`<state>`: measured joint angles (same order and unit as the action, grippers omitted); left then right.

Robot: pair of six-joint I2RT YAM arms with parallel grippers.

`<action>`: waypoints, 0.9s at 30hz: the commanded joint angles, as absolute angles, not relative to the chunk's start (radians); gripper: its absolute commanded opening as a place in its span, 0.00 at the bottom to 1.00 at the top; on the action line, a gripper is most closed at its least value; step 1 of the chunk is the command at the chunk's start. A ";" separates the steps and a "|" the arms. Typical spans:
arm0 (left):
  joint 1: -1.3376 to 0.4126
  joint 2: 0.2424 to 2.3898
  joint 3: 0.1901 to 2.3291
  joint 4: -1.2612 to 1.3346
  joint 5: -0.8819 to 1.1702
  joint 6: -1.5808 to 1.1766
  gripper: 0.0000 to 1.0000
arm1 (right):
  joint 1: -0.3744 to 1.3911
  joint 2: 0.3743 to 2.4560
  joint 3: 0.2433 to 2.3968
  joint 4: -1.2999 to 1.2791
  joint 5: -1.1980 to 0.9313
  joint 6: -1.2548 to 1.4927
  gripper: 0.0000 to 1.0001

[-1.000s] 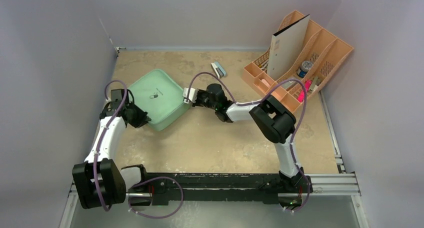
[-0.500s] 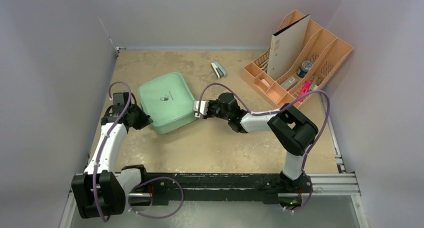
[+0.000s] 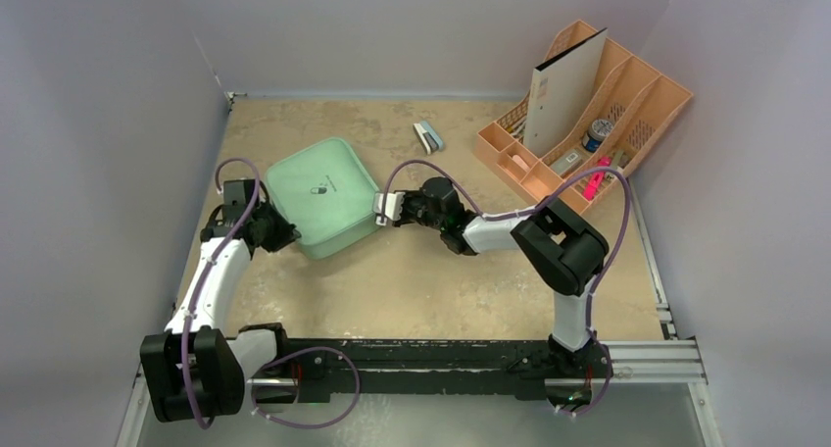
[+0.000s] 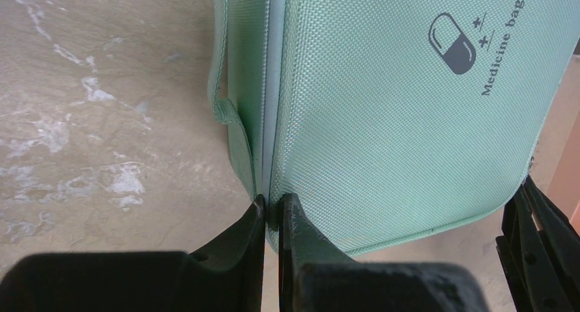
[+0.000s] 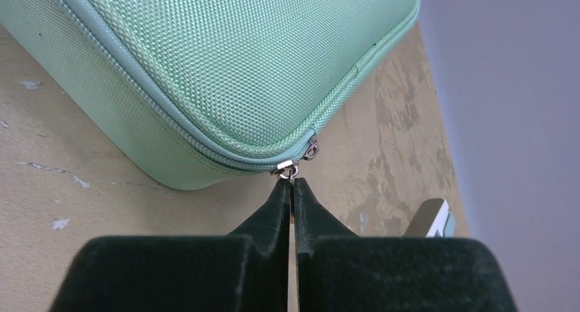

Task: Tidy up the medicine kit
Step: Zip the medicine box at the center of the board, then reset both arms

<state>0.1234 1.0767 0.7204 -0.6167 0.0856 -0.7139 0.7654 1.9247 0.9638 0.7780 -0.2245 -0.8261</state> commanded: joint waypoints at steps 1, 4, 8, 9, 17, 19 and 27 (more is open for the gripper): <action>0.073 1.105 0.708 -0.615 0.045 -0.694 0.00 | 0.687 1.861 0.920 0.913 -0.068 -0.783 0.00; 0.018 1.091 0.713 -0.626 0.056 -0.743 0.00 | 0.667 1.829 0.883 0.906 -0.070 -0.767 0.00; 0.006 1.052 0.707 -0.622 0.115 -0.814 0.00 | 0.639 1.784 0.840 0.897 -0.059 -0.735 0.00; 0.007 1.045 0.709 -0.621 0.131 -0.827 0.00 | 0.629 1.768 0.825 0.903 -0.058 -0.718 0.00; 0.006 1.031 0.769 -0.660 0.157 -0.833 0.16 | 0.613 1.649 0.818 0.738 -0.056 -0.628 0.25; 0.007 1.023 0.797 -0.683 0.144 -0.819 0.28 | 0.612 1.613 0.819 0.690 -0.067 -0.576 0.35; 0.007 1.010 0.900 -0.659 0.194 -0.726 0.54 | 0.615 1.441 0.880 0.405 -0.153 -0.245 0.77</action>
<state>0.0044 1.0290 0.8234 -0.6899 0.1684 -0.8009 0.6052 1.5208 0.8078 0.5877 -0.1020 -0.4545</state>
